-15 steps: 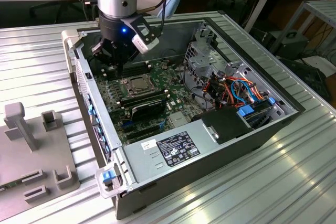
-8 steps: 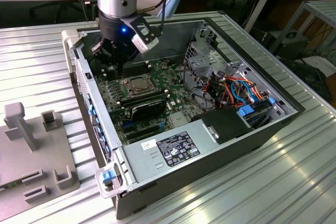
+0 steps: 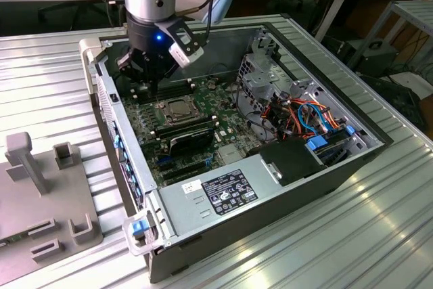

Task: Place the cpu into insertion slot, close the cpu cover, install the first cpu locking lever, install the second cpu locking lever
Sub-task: 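Install the first cpu locking lever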

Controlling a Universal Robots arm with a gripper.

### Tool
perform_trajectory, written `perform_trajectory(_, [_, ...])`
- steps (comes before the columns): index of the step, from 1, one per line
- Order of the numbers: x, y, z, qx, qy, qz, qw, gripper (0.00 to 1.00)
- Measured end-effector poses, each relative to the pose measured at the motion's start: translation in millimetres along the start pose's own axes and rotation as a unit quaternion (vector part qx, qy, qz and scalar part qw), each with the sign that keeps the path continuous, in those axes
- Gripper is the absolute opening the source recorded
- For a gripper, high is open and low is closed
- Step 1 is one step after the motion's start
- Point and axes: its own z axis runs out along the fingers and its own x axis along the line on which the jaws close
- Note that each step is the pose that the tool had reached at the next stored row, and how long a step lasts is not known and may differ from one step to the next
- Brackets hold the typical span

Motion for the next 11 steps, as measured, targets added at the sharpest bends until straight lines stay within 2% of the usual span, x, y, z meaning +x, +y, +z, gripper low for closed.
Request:
perform_trajectory(4, [0.0,2.3,0.0,0.0000,0.0000,0.000,1.00000,0.11])
perform_trajectory(11, [0.0,2.6,0.0,0.0000,0.0000,0.000,1.00000,0.11])
